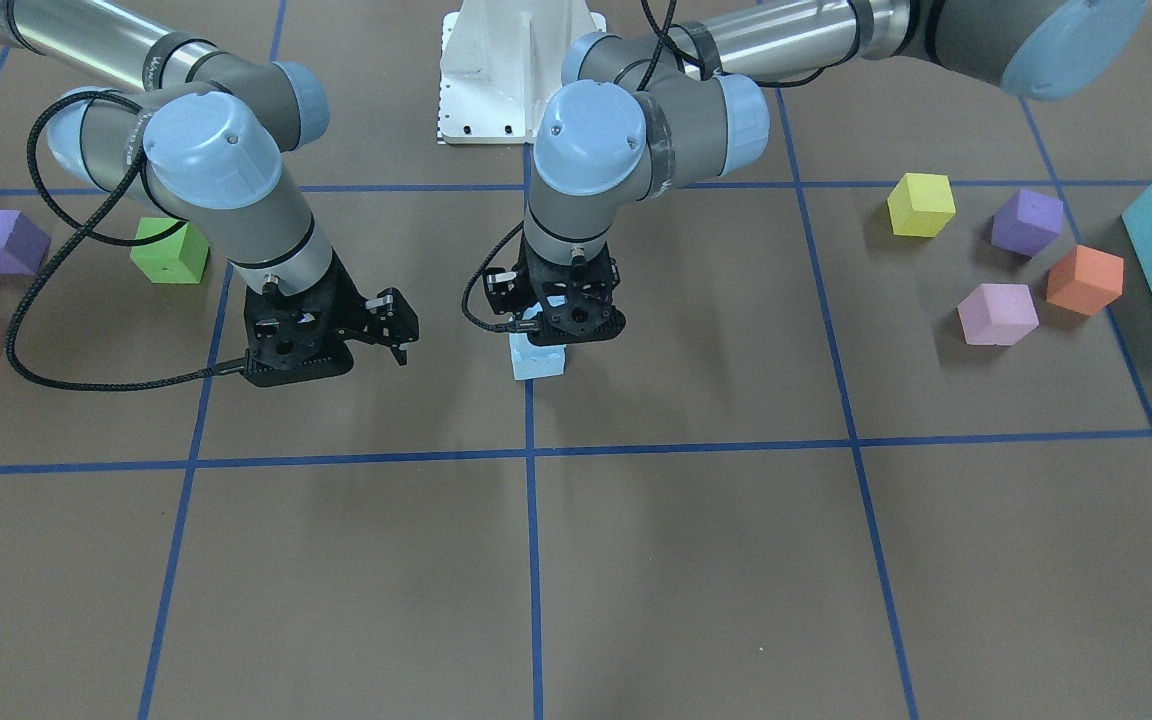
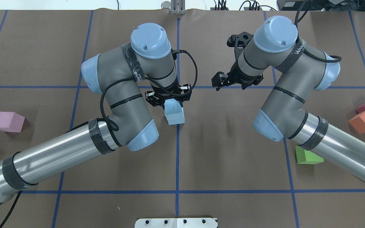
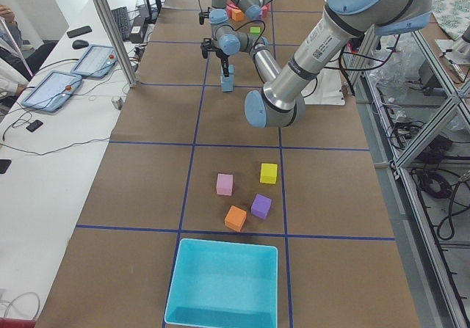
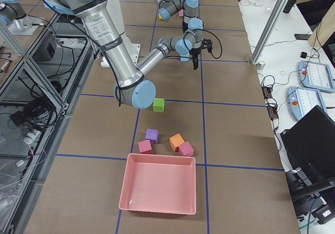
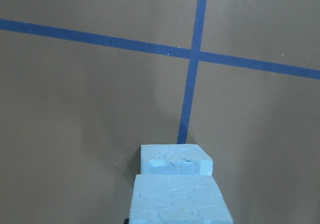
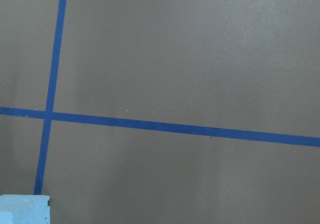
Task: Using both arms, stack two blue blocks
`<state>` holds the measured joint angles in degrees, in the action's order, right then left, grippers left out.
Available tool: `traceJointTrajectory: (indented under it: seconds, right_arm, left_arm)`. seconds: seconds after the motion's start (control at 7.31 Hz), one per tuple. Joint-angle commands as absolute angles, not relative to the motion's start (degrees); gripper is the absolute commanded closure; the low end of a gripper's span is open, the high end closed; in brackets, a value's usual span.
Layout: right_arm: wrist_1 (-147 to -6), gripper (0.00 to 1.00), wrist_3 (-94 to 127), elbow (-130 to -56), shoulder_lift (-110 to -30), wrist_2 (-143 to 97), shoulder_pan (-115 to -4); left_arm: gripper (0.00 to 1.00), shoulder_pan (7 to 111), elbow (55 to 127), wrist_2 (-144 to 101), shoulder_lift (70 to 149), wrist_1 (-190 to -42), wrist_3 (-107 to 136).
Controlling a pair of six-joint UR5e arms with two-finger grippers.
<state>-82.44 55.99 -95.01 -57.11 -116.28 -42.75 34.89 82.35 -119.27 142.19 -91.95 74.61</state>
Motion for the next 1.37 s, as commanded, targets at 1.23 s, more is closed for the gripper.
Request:
traceJointTrajectory:
  seconds: [1.23]
  right_arm:
    - [-86.55,0.0,40.44,-97.47,-68.8,-126.52,-71.29]
  left_arm:
    - [0.01,60.74,101.05,-131.54,123.28,-79.06,37.41]
